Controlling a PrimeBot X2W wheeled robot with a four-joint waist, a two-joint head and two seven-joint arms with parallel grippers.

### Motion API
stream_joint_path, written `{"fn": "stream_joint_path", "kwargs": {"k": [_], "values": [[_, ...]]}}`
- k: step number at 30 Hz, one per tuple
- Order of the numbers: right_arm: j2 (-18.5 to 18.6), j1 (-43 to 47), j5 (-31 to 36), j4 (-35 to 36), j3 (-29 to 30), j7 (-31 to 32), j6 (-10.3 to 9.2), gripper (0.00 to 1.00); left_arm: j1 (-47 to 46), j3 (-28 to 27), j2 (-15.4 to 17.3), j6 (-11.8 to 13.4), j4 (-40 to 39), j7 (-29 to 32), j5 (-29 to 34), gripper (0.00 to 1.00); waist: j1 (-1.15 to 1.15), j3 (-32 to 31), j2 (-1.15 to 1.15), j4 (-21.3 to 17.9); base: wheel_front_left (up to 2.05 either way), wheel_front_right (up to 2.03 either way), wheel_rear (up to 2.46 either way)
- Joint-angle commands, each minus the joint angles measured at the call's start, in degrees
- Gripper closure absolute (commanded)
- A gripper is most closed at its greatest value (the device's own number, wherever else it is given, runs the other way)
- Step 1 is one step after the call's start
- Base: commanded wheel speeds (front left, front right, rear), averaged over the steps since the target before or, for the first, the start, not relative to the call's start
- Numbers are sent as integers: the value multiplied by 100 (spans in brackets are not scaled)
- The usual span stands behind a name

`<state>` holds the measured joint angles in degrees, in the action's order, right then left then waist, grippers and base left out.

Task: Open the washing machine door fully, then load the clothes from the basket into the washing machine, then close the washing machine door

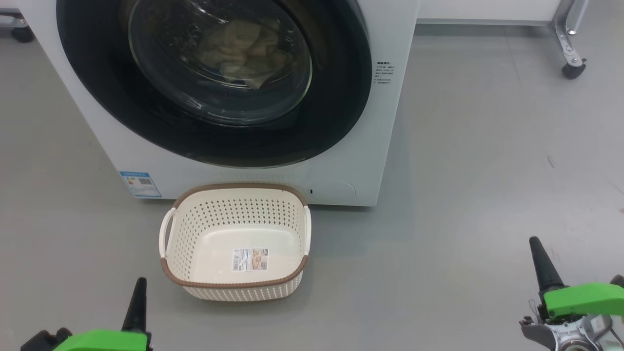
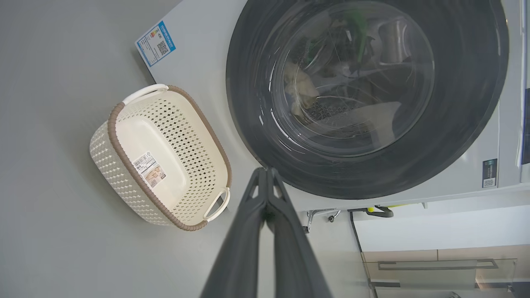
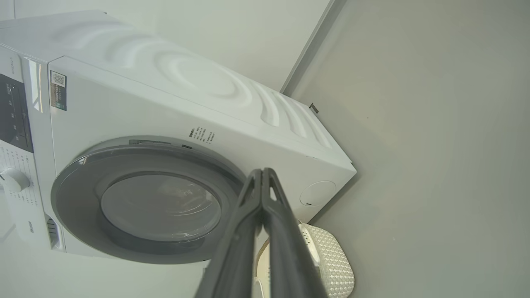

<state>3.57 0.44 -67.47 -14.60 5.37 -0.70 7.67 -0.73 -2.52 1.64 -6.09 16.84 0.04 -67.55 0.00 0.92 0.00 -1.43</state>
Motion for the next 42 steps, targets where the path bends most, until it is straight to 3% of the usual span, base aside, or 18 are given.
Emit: {"fn": "stream_joint_path", "kwargs": {"k": [1, 35, 42], "values": [[49, -321, -175, 145, -29, 56, -12, 100, -290, -181, 89, -62, -211, 42, -167, 100, 0, -3, 0, 5, 0, 0, 0], [-26, -634, -2342, 66, 61, 636, -18, 100, -528, -383, 121, -134, -272, 601, -2300, 100, 0, -69, 0, 133, 0, 0, 0], [-34, -658, -2506, 59, 71, 683, -19, 100, -546, -399, 123, -140, -277, 644, -2463, 100, 0, -74, 0, 143, 0, 0, 0]]}}
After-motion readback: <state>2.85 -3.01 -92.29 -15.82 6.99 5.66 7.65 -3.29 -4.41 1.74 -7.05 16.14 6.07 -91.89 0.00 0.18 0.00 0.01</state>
